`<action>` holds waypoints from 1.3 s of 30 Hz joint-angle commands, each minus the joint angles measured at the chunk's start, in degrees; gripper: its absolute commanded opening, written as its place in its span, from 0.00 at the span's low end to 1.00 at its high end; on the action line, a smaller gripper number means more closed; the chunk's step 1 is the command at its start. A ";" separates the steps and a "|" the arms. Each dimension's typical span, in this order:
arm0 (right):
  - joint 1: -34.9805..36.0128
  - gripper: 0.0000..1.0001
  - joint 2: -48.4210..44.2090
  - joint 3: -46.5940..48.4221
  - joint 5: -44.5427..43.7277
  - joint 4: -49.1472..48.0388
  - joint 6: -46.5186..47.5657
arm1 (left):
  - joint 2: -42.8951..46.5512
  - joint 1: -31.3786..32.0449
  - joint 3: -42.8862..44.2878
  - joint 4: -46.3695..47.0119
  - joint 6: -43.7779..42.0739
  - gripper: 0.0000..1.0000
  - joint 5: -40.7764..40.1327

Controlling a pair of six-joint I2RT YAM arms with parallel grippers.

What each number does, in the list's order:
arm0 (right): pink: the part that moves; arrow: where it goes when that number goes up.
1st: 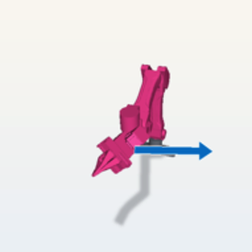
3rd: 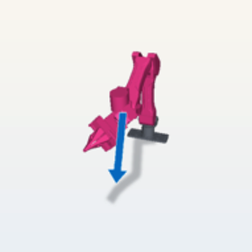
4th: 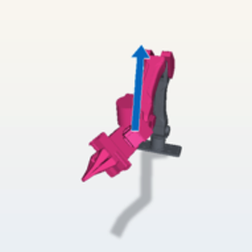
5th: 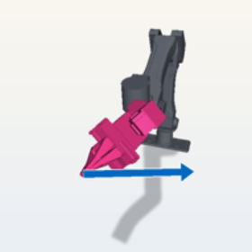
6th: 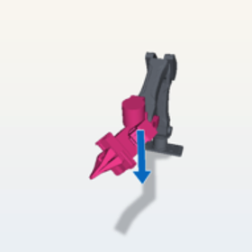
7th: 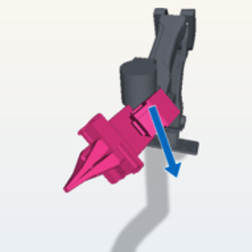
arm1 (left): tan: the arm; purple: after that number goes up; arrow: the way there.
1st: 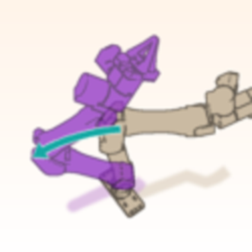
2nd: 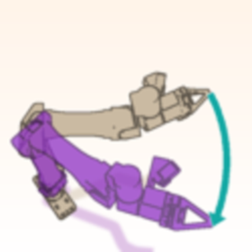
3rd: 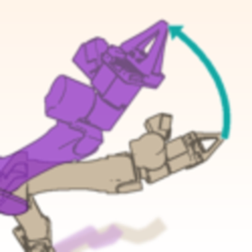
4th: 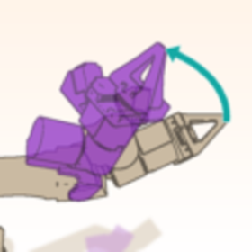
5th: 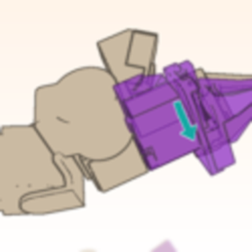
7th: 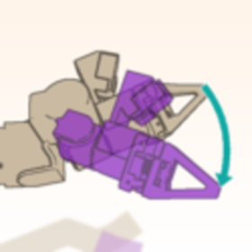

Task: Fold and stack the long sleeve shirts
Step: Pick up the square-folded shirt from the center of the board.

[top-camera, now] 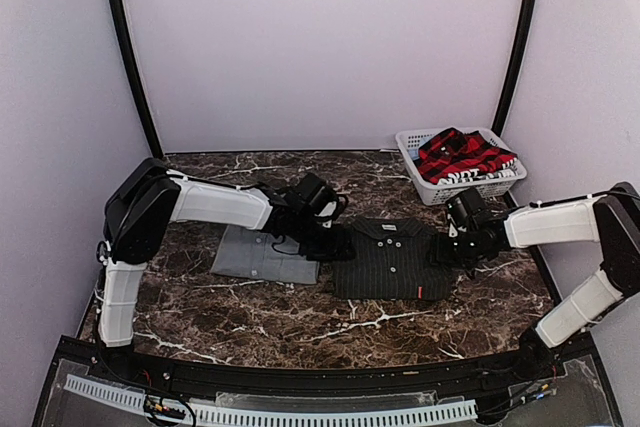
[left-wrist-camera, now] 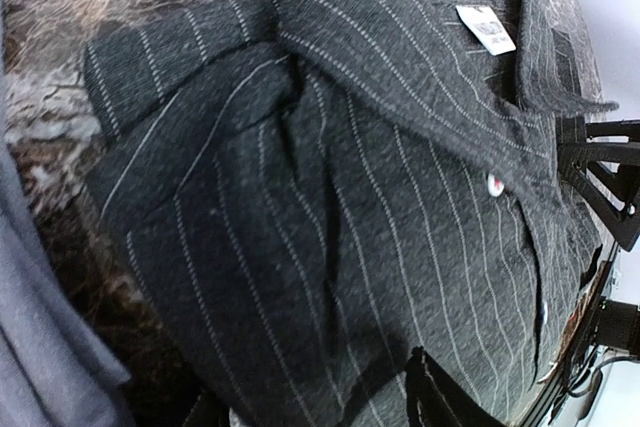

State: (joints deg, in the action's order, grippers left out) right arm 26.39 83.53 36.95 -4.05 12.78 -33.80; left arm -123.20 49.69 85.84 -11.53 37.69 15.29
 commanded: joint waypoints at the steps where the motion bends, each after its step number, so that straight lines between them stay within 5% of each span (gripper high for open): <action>1: 0.65 0.61 3.36 0.87 -0.32 0.74 0.48 | -2.96 0.92 1.75 -1.87 0.13 0.56 -1.35; 8: 3.56 0.55 6.43 1.64 -0.42 0.11 -0.91 | -4.38 1.19 2.53 -1.08 1.31 0.40 -0.60; 21: 4.93 0.00 3.43 3.96 1.81 -0.16 -2.32 | -4.32 1.28 6.33 -0.92 1.35 0.00 1.00; 39: 5.16 0.00 -4.43 6.65 2.88 2.08 -3.83 | 1.24 1.28 10.08 -4.49 -0.36 0.00 -1.47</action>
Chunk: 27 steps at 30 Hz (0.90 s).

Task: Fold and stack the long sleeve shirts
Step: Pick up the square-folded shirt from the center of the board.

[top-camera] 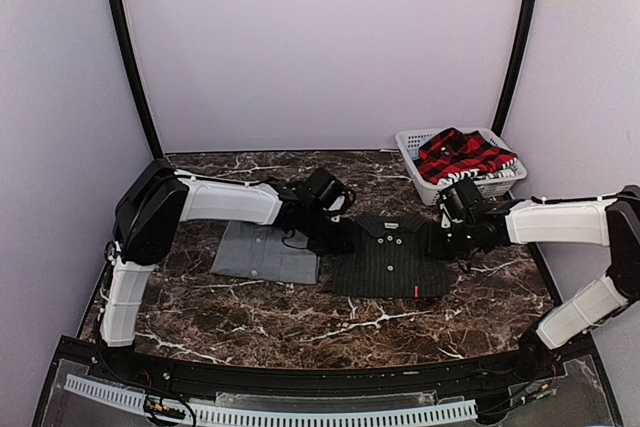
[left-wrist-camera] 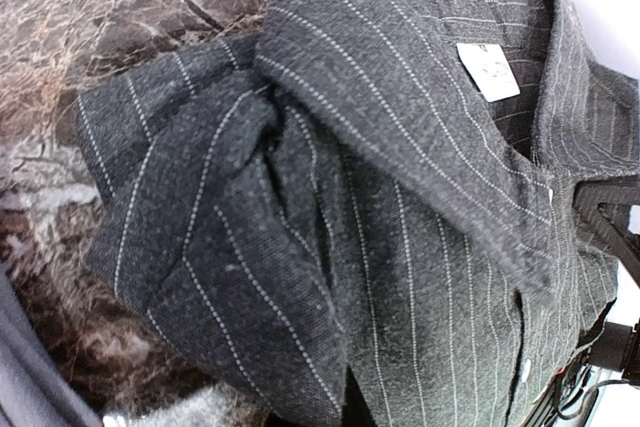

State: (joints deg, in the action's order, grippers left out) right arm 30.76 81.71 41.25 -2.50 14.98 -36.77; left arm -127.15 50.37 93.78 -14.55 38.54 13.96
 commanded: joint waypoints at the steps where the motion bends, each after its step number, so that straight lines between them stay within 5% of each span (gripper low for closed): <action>1: 0.79 0.00 -3.08 2.68 1.48 0.18 -0.80 | 5.63 0.61 2.23 -1.61 -1.20 0.00 -0.04; 27: 6.21 0.00 -6.93 14.05 3.72 1.23 -4.44 | 20.06 -4.47 -2.02 -5.89 -4.36 0.00 0.87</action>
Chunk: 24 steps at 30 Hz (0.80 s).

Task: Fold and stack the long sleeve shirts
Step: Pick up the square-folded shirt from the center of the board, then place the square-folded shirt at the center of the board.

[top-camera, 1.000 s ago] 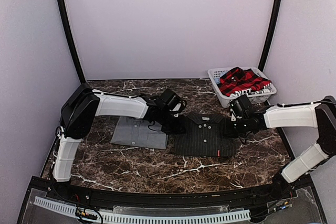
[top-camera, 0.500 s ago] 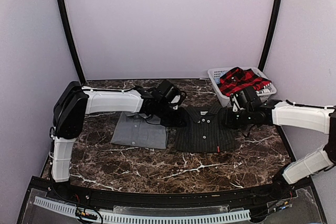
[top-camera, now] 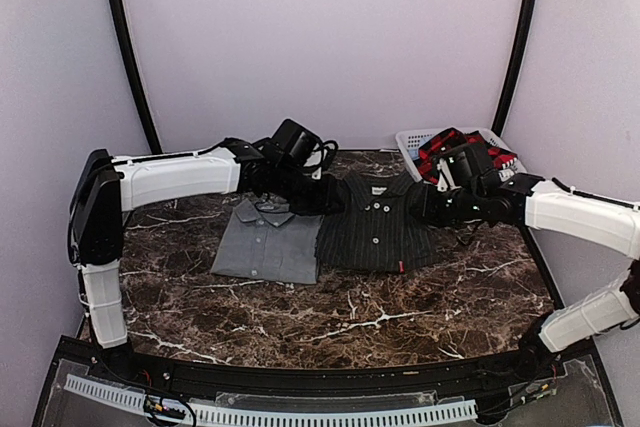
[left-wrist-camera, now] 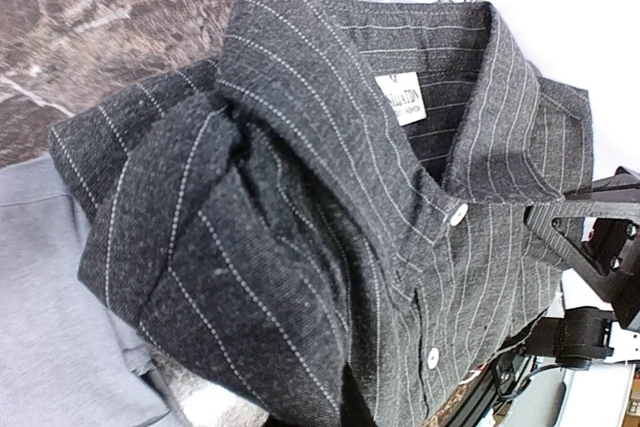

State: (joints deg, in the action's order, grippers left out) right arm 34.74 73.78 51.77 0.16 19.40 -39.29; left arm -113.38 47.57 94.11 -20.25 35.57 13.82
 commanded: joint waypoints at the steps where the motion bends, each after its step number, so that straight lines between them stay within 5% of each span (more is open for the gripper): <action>1: 2.93 0.00 1.48 4.17 1.02 -3.63 -2.26 | 6.84 -1.99 -2.83 -0.29 -1.52 0.00 1.01; 24: 17.96 0.00 29.07 23.96 -1.33 -16.51 -9.95 | 24.26 -19.03 -22.38 -6.82 -8.00 0.00 0.57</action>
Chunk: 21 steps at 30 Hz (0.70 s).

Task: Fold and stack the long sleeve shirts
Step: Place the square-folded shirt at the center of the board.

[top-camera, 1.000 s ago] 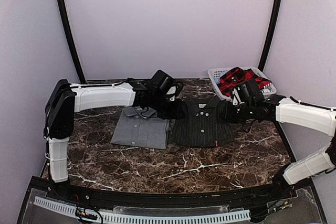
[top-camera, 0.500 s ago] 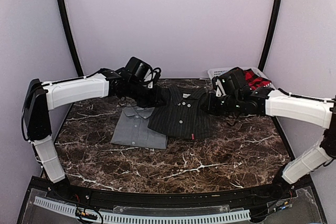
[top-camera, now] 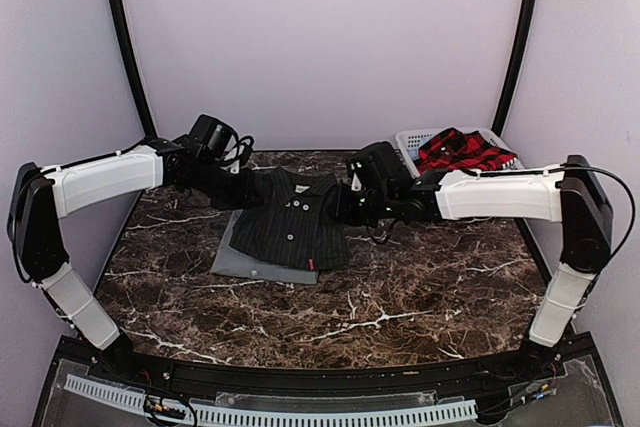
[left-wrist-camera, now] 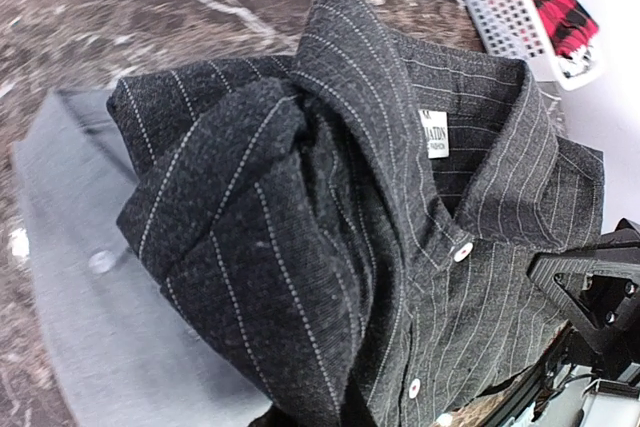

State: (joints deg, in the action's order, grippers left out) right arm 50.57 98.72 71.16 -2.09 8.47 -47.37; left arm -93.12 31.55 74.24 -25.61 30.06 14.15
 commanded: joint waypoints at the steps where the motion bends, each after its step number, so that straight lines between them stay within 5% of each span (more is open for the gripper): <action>1: 2.59 0.00 5.55 5.46 0.86 -6.10 -1.97 | 4.28 -4.33 -3.33 -1.64 -2.87 0.00 0.54; 21: 1.35 0.00 18.80 7.96 3.97 -12.45 -4.04 | -3.95 -13.63 -9.45 0.69 -4.04 0.00 3.18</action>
State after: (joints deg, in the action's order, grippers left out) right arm 52.86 116.27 80.71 0.51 0.40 -51.42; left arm -94.37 19.14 67.29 -26.20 26.55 16.88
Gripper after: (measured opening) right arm 0.022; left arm 0.045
